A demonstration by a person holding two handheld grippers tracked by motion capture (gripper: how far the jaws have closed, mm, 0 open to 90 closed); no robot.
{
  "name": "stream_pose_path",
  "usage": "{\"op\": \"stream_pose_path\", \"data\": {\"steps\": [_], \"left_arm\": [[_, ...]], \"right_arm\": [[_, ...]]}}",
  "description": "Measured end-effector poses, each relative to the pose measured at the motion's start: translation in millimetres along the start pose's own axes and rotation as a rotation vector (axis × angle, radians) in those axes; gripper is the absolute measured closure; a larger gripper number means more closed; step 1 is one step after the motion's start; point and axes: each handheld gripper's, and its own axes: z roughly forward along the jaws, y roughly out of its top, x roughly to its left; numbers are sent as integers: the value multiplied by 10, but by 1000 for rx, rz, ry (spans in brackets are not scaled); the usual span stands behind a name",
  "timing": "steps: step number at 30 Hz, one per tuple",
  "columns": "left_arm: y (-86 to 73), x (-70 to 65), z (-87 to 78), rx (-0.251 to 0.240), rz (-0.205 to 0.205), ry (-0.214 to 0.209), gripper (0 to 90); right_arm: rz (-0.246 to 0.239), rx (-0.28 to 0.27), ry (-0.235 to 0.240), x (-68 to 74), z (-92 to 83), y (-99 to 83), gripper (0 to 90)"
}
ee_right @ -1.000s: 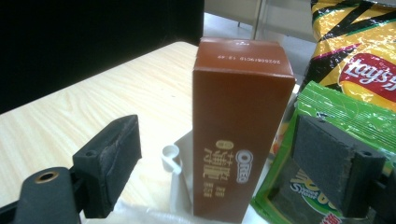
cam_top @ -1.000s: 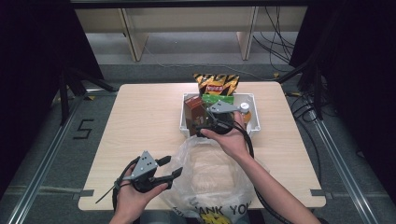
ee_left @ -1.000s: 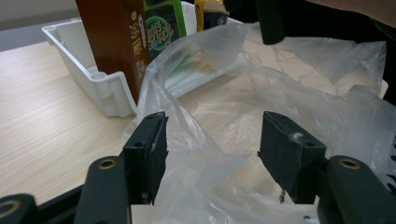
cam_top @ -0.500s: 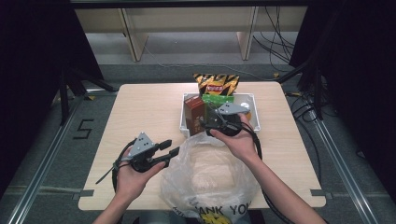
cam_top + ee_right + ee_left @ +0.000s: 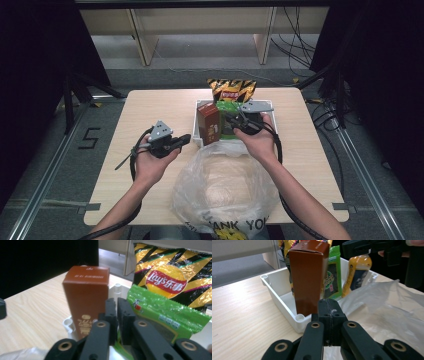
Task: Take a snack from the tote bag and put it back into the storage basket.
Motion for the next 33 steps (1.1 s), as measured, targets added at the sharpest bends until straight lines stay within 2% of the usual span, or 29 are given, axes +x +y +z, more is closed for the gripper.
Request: {"op": "stream_pose_path", "data": {"steps": [3, 4, 5, 6, 7, 9, 12, 13, 14, 16, 17, 18, 21, 22, 30, 33], "left_arm": [[61, 26, 89, -3, -11, 16, 894], [77, 38, 113, 0, -12, 21, 894], [90, 51, 137, 3, -16, 28, 893], [99, 62, 164, 4, -22, 33, 893], [107, 73, 188, 11, -23, 42, 893], [118, 94, 236, 16, -37, 51, 893], [132, 107, 295, 26, -43, 59, 893], [136, 109, 313, 29, -44, 60, 893], [140, 110, 332, 31, -45, 62, 893], [143, 111, 371, 36, -55, 68, 893], [146, 114, 387, 40, -58, 71, 893], [151, 120, 401, 44, -55, 74, 893], [164, 129, 446, 42, -64, 76, 893], [171, 129, 455, 51, -66, 81, 893], [227, 107, 512, 49, -59, 81, 891], [245, 98, 530, 52, -60, 89, 890]], "right_arm": [[1, 13, -1, -12, 41, 45, 900], [12, 1, -4, -3, 65, 52, 900], [-7, 2, 13, -22, 86, 62, 900], [16, 8, 8, -6, 99, 65, 900], [-4, 7, 5, -22, 116, 69, 900], [24, 10, 6, -23, 147, 66, 900], [29, 4, -7, -46, 196, 53, 900], [32, 17, 8, -62, 204, 54, 900], [29, 20, -2, -81, 215, 54, 900], [48, 21, -9, -80, 240, 48, 900], [38, 24, 7, -102, 251, 46, 900], [27, 28, 3, -116, 261, 45, 900], [60, 45, 5, -99, 287, 33, 900], [43, 44, 8, -107, 298, 24, 900], [62, 51, 23, -60, 331, 21, 900], [39, 53, 18, -57, 329, 33, 900]]}}
